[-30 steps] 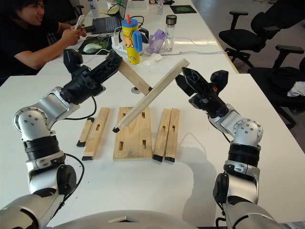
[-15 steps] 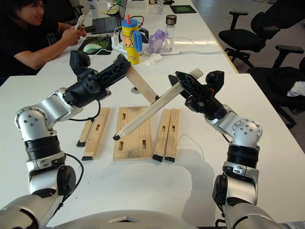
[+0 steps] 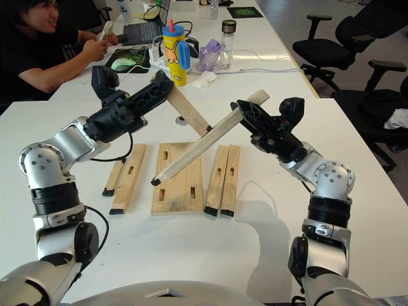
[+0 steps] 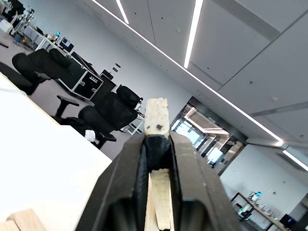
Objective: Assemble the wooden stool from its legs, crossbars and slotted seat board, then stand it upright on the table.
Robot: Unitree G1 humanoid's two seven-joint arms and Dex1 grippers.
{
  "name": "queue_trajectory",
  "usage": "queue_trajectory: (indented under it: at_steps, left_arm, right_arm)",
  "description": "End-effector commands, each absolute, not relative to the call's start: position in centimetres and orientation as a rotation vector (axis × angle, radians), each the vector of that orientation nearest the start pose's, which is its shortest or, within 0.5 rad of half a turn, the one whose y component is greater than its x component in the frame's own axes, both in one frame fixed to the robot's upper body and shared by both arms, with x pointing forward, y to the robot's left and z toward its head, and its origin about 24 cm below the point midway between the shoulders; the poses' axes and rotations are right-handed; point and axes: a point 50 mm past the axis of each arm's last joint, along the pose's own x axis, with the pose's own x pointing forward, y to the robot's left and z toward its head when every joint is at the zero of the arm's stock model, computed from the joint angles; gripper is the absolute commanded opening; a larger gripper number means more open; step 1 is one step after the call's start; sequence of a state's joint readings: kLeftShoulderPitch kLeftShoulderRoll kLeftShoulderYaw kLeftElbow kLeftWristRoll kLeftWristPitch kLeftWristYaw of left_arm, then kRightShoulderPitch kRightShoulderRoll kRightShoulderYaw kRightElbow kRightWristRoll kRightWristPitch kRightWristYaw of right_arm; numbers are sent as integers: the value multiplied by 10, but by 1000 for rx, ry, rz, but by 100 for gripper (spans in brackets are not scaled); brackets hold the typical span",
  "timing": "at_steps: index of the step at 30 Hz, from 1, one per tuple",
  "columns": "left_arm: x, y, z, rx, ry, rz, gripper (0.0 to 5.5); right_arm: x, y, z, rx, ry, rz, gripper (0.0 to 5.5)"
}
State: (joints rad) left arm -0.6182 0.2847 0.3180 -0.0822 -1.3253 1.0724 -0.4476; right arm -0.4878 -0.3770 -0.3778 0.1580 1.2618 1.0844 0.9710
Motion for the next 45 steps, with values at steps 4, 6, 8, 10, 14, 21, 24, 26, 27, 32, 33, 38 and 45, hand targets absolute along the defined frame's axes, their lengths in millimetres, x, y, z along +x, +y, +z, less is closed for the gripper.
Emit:
queue_trajectory:
  at_steps: [4, 6, 8, 10, 14, 21, 24, 26, 27, 32, 33, 38, 45]
  left_arm:
    - [297, 156, 227, -932, -83, -1106, 168]
    - [302, 166, 231, -951, -119, -1052, 197]
    - [305, 177, 234, -964, -151, -1006, 236]
    - [307, 189, 238, -969, -187, -962, 268]
    - [308, 204, 242, -966, -224, -918, 323]
    - [278, 182, 191, -552, 36, -978, 358]
    - [258, 158, 157, -247, 175, -1088, 358]
    - [248, 146, 140, -75, 216, -1165, 358]
    - [244, 139, 133, 3, 220, -1204, 358]
    - [228, 119, 100, 295, 239, -1360, 358]
    - [226, 116, 94, 341, 237, -1378, 358]
    - [226, 110, 77, 508, 200, -1394, 358]
    - [224, 125, 63, 627, 247, -1394, 358]
  right_arm:
    - [281, -193, 162, 1021, 19, 1358, 206]
    - [282, -196, 162, 1017, 20, 1356, 206]
    - [282, -198, 163, 1013, 21, 1361, 206]
    - [281, -200, 163, 1005, 24, 1368, 206]
    - [279, -209, 162, 992, 24, 1349, 206]
    - [287, -248, 168, 956, -39, 1171, 206]
    - [304, -270, 179, 867, -141, 983, 205]
    - [307, -276, 182, 813, -170, 959, 205]
    - [307, -275, 184, 796, -163, 974, 205]
    - [317, -266, 184, 775, -140, 1031, 205]
    - [320, -264, 182, 781, -142, 1039, 205]
    - [326, -252, 185, 817, -157, 1116, 205]
    - [322, -236, 175, 761, -95, 1188, 205]
